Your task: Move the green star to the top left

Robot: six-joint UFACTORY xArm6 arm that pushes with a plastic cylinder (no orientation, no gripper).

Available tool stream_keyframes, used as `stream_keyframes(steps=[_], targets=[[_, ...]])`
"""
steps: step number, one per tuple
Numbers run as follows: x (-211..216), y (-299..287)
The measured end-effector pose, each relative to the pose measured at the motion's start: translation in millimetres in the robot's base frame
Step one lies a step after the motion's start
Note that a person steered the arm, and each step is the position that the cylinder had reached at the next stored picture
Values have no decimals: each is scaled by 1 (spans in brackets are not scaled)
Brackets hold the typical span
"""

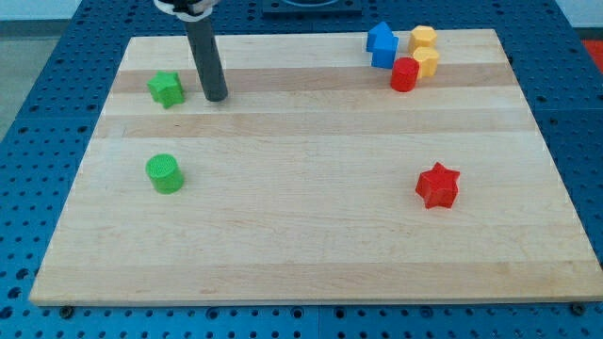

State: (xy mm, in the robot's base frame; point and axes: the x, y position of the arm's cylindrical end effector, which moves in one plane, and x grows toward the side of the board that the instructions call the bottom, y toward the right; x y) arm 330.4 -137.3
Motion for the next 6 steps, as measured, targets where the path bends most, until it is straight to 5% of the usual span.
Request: stream_keyframes(steps=[3,4,6], targets=[[9,-40],[46,-37],[28,-39]])
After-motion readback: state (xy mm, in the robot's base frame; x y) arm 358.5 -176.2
